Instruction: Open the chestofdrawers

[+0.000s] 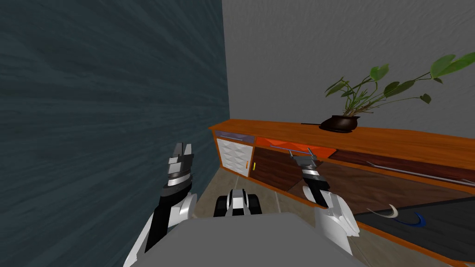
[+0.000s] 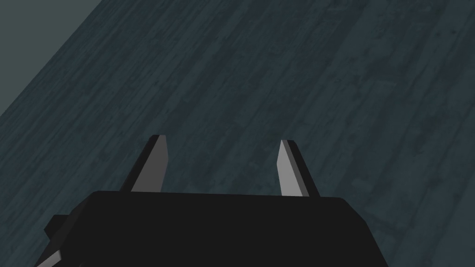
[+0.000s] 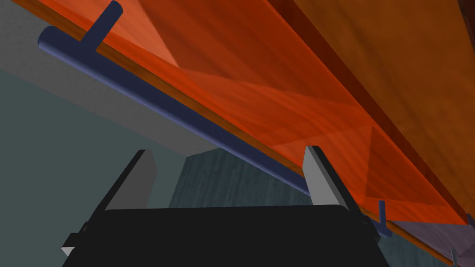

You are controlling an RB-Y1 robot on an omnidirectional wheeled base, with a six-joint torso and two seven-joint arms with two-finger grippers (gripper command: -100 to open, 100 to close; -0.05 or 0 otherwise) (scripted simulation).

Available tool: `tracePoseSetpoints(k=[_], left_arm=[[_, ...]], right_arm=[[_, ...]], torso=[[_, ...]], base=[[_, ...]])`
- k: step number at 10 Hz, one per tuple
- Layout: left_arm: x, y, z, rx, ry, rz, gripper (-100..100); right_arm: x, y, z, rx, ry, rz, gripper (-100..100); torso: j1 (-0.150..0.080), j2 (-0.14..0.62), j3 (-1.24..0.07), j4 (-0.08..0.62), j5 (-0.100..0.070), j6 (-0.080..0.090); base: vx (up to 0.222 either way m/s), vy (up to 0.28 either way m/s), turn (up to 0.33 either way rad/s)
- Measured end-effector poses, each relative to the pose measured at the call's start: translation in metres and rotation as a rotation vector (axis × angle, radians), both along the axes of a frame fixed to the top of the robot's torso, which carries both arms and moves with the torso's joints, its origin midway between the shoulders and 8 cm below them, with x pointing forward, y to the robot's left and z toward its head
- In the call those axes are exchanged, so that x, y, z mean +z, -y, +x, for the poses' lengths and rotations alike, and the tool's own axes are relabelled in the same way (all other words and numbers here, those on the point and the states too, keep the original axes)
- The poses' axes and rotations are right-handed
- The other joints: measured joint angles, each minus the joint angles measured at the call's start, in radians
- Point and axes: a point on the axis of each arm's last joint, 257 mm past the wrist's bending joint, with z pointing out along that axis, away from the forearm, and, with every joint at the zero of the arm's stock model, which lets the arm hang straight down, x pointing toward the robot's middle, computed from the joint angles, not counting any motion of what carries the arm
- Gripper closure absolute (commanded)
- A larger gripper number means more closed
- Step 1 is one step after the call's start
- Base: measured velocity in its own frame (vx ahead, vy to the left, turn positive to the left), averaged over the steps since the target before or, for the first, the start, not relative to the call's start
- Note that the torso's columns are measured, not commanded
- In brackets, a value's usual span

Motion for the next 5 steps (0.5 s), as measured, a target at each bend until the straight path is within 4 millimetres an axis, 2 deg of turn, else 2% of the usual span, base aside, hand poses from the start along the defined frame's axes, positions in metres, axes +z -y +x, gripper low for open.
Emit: tracePoseSetpoints(k=[4,5], left_arm=[[0.000,0.000,0.000,0.000,0.000,0.000,0],[0.000,0.000,0.000,0.000,0.000,0.000,0]], right_arm=[[-0.025,-0.007,-0.010,-0.028,0.022,0.081,-100],[-0.025,-0.008,-0.011,-0.028,0.023,0.082,-100]], torso=[[-0.001,0.000,0.000,0.000,0.000,0.000],[-0.001,0.000,0.000,0.000,0.000,0.000]], base=[[0.024,0.039,-0.025],[0.017,0.013,0.015]])
